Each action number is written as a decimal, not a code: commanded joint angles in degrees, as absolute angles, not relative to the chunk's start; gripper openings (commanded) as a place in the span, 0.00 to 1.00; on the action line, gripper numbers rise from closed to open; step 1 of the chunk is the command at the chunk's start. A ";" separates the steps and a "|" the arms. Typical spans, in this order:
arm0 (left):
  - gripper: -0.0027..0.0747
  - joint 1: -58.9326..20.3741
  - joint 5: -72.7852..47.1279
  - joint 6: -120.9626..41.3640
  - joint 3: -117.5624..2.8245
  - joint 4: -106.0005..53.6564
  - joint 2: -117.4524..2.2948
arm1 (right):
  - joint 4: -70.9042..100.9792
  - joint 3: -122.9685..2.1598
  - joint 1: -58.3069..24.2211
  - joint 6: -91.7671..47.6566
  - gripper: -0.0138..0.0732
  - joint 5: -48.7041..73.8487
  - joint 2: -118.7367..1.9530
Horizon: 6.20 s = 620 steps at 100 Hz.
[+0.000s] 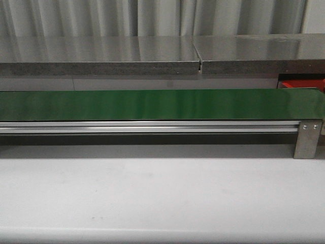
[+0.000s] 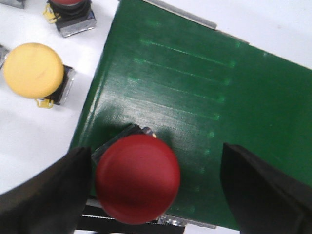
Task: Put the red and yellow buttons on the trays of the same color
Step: 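Lower the red button onto the green belt and open the left gripper, then grasp a yellow mushroom button from the cluster with the left gripper, then set the yellow button on the belt and open the left gripper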
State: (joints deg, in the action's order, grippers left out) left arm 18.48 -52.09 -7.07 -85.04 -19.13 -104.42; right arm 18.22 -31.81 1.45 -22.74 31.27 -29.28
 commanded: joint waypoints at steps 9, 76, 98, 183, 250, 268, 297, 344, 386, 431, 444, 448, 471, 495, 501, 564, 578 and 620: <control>0.75 18.12 -49.46 -8.00 -86.87 -21.76 -98.27 | 18.90 -33.28 1.50 -22.70 0.07 26.95 -29.33; 0.75 29.84 -50.01 -6.46 -86.87 -18.89 -96.33 | 18.90 -33.28 1.50 -22.70 0.07 26.95 -29.33; 0.75 32.83 -50.78 -4.05 -86.87 -14.11 -98.67 | 18.90 -33.28 1.50 -22.70 0.07 26.95 -29.33; 0.75 34.01 -40.79 -1.70 -86.87 -12.25 -110.70 | 18.90 -33.28 1.50 -22.70 0.07 26.95 -29.33; 0.39 34.01 -36.28 -2.16 -86.87 -13.35 -113.13 | 18.90 -33.28 1.50 -22.70 0.07 26.95 -29.33; 0.39 34.01 -36.49 -2.16 -86.87 -13.35 -112.67 | 18.90 -33.28 1.50 -22.70 0.07 26.95 -29.33; 0.39 34.01 -36.94 -2.29 -86.87 -13.14 -108.84 | 18.90 -33.28 1.50 -22.70 0.07 26.95 -29.33; 0.39 33.66 -39.68 -4.16 -86.24 -13.80 -99.92 | 18.90 -33.28 1.50 -22.70 0.07 26.95 -29.33; 0.39 25.93 -40.86 -5.21 -86.24 -13.69 -96.66 | 18.90 -33.28 1.50 -22.70 0.07 26.95 -29.33; 0.39 18.91 -41.56 -5.21 -85.62 -13.79 -97.54 | 18.90 -33.28 1.50 -22.70 0.07 26.95 -29.33; 0.39 18.10 -41.43 -5.21 -83.98 -13.79 -97.74 | 18.90 -33.28 1.50 -22.70 0.07 26.95 -29.33; 0.39 18.06 -41.43 -5.21 -83.73 -13.79 -98.08 | 18.90 -33.28 1.50 -22.70 0.07 26.95 -29.33; 0.39 17.92 -39.90 -5.21 -81.54 -14.20 -98.22 | 18.90 -33.28 1.50 -22.70 0.07 26.95 -29.33; 0.39 17.92 -39.51 -5.21 -80.62 -14.71 -98.22 | 18.90 -33.28 1.50 -22.70 0.07 26.95 -29.33; 0.39 17.92 -39.78 -5.21 -80.62 -15.28 -98.22 | 18.90 -33.28 1.50 -22.70 0.07 26.95 -29.33; 0.75 17.92 -40.97 -5.21 -80.62 -15.50 -98.22 | 18.90 -33.28 1.50 -22.70 0.07 26.95 -29.33; 0.75 17.92 -40.97 -8.23 -80.72 -19.44 -97.13 | 18.90 -33.28 1.50 -22.70 0.07 26.95 -29.33; 0.42 16.31 -42.18 -12.98 -80.62 -22.77 -87.24 | 18.90 -33.28 1.50 -22.70 0.07 26.95 -29.33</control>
State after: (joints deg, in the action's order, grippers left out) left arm 17.65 -43.74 -11.85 -79.18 -21.01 -91.67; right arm 18.22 -31.81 1.45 -22.49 31.27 -29.28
